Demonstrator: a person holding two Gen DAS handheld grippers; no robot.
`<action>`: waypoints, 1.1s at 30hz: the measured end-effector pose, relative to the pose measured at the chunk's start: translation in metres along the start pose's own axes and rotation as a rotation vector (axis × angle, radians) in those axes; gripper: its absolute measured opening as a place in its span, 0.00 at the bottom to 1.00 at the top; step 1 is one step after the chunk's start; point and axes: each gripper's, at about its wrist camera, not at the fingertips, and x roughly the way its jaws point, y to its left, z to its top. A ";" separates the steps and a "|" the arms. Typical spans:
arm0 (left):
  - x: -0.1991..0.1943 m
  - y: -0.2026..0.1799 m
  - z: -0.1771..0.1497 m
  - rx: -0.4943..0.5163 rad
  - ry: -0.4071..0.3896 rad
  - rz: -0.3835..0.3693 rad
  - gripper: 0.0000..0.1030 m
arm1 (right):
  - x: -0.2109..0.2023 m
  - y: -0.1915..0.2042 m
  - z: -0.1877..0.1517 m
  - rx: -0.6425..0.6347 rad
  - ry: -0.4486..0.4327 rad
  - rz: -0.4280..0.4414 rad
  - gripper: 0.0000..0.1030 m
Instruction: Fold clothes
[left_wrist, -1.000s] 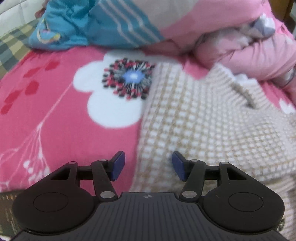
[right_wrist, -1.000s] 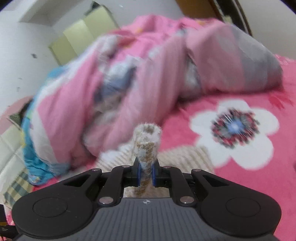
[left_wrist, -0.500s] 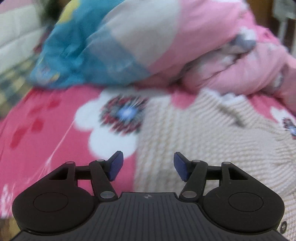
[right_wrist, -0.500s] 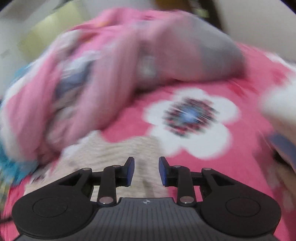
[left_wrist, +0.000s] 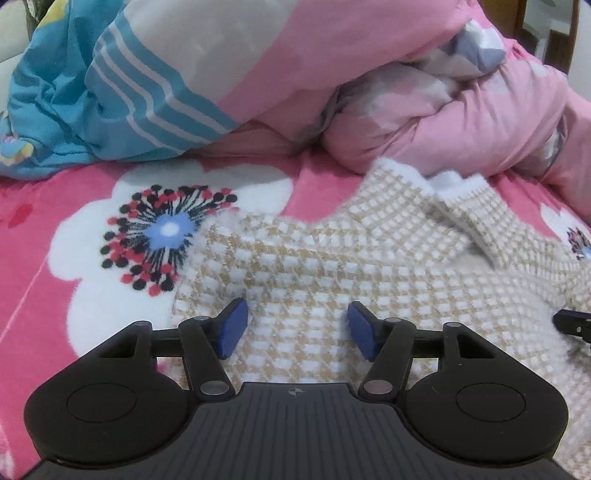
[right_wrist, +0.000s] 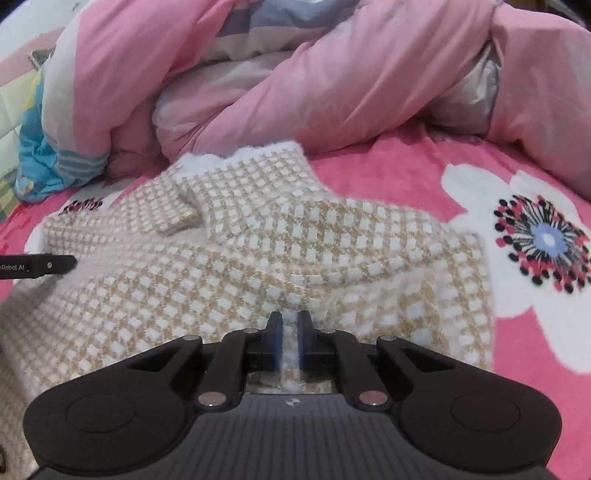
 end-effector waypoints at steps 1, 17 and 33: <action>-0.006 0.001 0.004 -0.004 -0.011 0.003 0.58 | -0.007 -0.002 0.004 0.010 0.001 0.004 0.10; -0.035 0.030 0.009 -0.005 -0.051 0.075 0.68 | -0.042 -0.030 0.012 0.016 -0.038 0.000 0.10; -0.049 0.003 0.014 0.073 0.008 -0.139 0.70 | -0.043 0.008 0.023 -0.164 0.097 0.242 0.11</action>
